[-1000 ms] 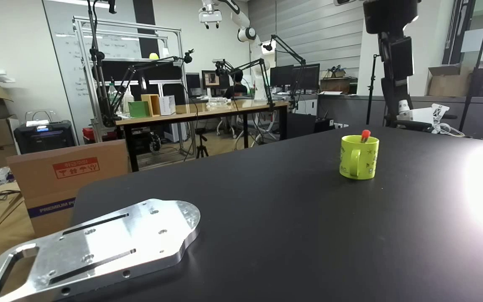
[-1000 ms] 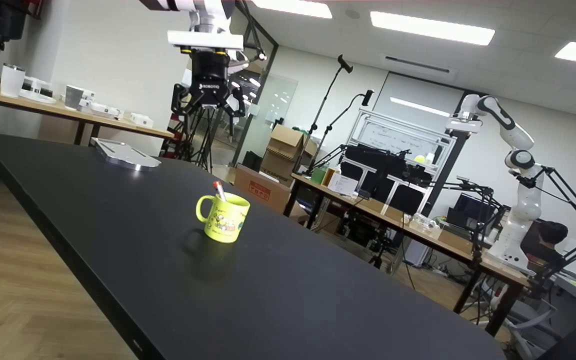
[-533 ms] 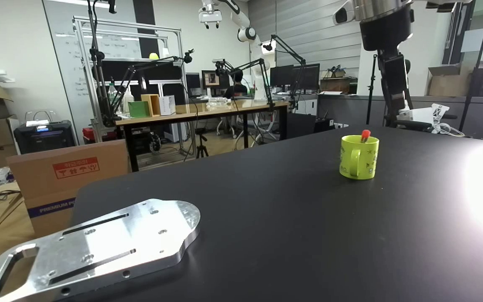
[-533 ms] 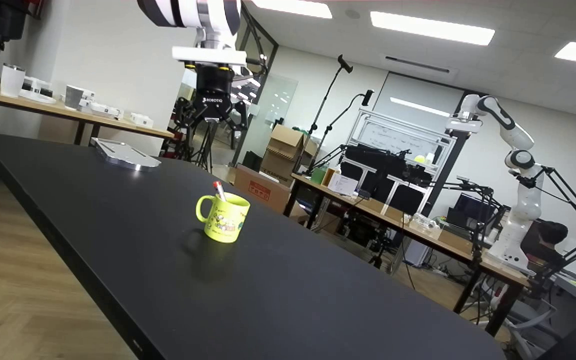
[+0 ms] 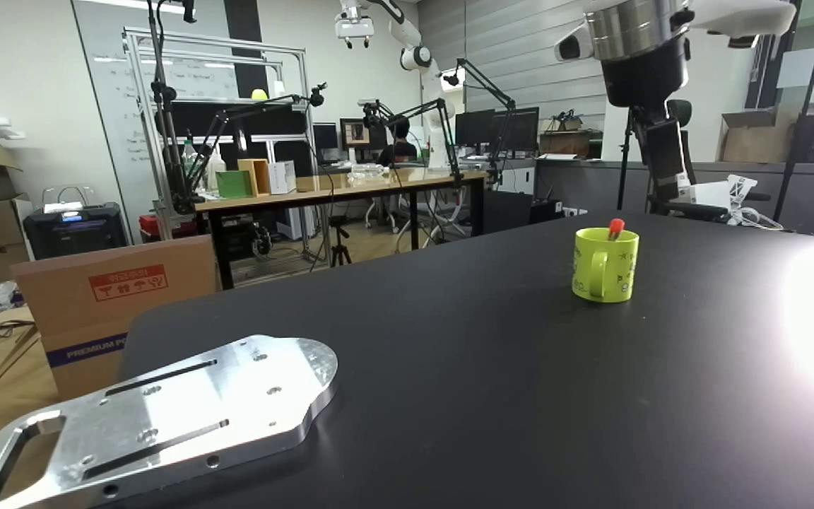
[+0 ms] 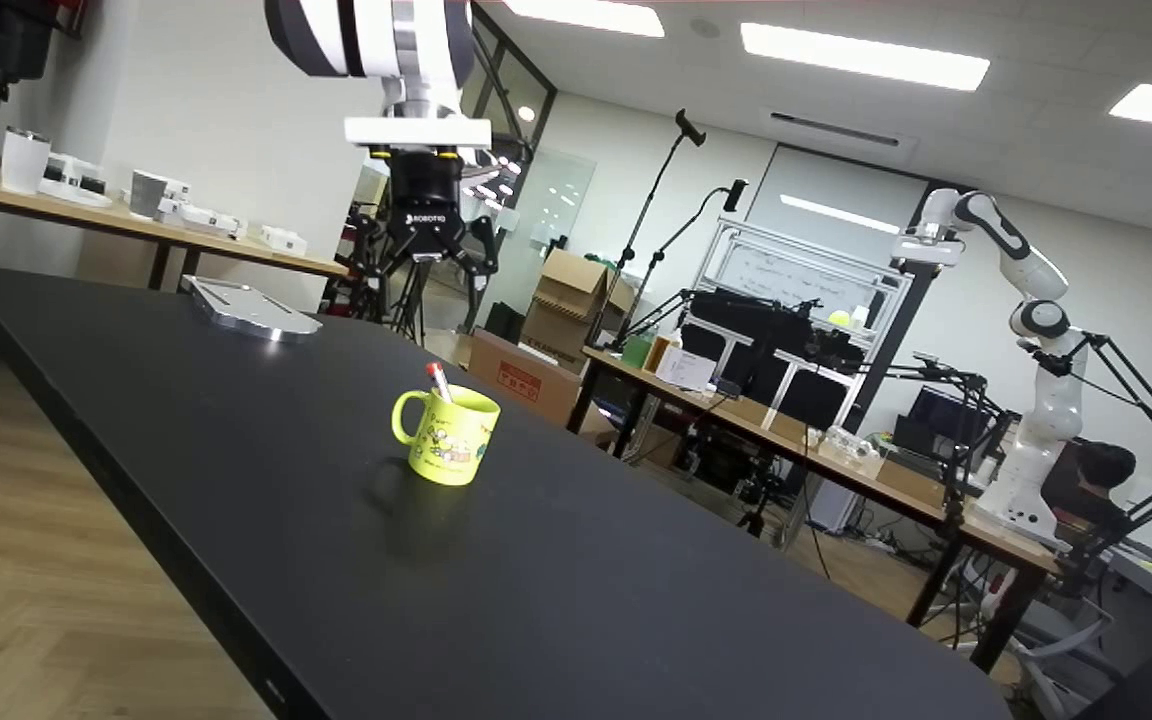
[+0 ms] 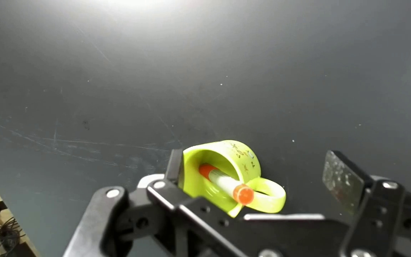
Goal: Take the red marker out of the yellow mug
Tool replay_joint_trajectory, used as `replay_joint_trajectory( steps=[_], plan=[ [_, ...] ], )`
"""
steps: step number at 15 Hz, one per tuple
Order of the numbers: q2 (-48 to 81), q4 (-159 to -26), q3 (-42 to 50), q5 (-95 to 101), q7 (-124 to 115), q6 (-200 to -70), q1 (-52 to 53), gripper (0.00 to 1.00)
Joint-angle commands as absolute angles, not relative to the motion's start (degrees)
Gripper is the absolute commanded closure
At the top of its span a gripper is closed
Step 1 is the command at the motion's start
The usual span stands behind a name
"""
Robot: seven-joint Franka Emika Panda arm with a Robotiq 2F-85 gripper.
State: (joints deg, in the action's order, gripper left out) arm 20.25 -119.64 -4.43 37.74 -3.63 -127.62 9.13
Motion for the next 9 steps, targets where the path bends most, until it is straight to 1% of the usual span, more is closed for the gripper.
replay_joint_trajectory(
  steps=[1, 9],
  plan=[
    [23.9, -117.5, -2.7, 42.6, -8.3, -130.0, 10.8, 0.00],
    [28.3, -116.1, -0.2, 47.0, -13.1, -136.5, 10.8, 0.00]
  ],
)
